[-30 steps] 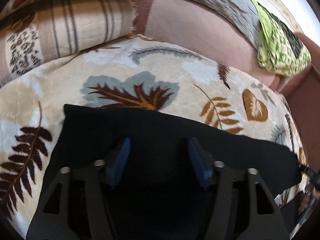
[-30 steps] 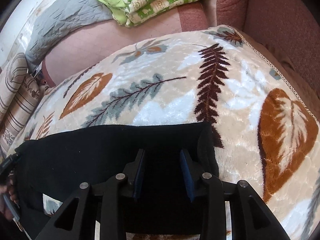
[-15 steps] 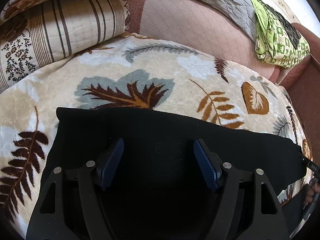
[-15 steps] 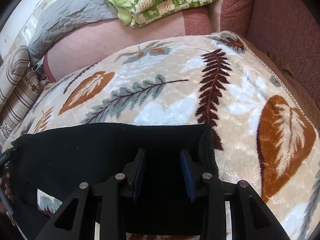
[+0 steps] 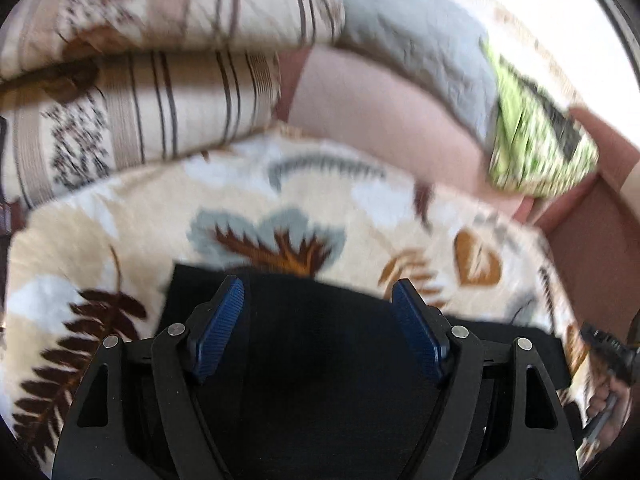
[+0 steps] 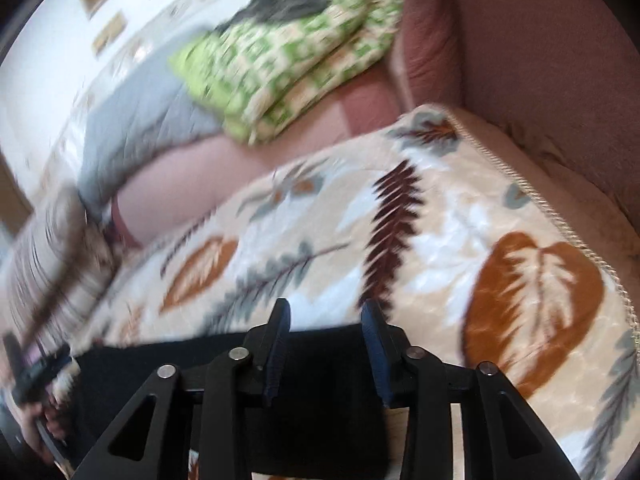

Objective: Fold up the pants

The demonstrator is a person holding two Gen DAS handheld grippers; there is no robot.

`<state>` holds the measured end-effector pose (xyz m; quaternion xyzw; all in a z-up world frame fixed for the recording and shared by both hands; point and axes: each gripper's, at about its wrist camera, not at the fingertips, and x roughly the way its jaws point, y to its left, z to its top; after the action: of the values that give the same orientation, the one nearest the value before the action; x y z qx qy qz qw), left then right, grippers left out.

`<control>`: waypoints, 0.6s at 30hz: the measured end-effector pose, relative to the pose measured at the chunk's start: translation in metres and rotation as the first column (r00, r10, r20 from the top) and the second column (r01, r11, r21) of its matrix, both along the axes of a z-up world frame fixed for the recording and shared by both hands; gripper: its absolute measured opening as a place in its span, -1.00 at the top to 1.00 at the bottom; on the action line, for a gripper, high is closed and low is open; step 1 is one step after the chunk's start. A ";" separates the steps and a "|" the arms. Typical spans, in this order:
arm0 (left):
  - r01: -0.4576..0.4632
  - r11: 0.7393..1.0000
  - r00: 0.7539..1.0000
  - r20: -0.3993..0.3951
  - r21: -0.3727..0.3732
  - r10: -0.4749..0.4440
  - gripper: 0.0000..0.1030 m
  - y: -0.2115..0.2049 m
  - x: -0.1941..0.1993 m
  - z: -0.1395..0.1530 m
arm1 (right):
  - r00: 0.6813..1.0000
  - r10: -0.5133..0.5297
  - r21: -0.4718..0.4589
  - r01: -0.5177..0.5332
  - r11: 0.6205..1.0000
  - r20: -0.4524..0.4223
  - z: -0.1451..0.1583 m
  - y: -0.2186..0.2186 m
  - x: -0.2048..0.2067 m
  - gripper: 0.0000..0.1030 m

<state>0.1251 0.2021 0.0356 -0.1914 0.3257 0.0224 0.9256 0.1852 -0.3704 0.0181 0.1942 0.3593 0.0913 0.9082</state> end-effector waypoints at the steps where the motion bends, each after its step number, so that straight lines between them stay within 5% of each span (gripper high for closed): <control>1: -0.005 1.000 1.000 0.025 0.005 0.005 -0.50 0.001 -0.003 0.004 | 1.000 0.005 0.020 -0.005 1.000 -0.006 -0.003 -0.006 0.002 0.27; 7: -0.038 0.999 0.998 0.047 0.002 0.038 -0.50 0.006 -0.005 0.008 | 0.984 0.125 0.008 -0.125 0.992 -0.130 -0.033 0.005 0.023 0.27; 14: -0.085 0.982 0.996 -0.010 -0.167 0.084 -0.50 0.033 -0.003 -0.009 | 0.973 0.143 -0.133 -0.168 0.977 -0.179 -0.047 0.021 0.033 0.27; 18: -0.131 0.960 0.991 -0.055 -0.247 0.121 -0.50 0.045 -0.004 -0.020 | 0.973 0.148 -0.141 -0.173 0.975 -0.176 -0.049 0.020 0.035 0.27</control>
<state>0.1212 0.2468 0.0161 -0.3263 0.3312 0.0437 0.8843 0.2198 -0.3500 -0.0309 0.1002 0.4537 0.1201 0.8773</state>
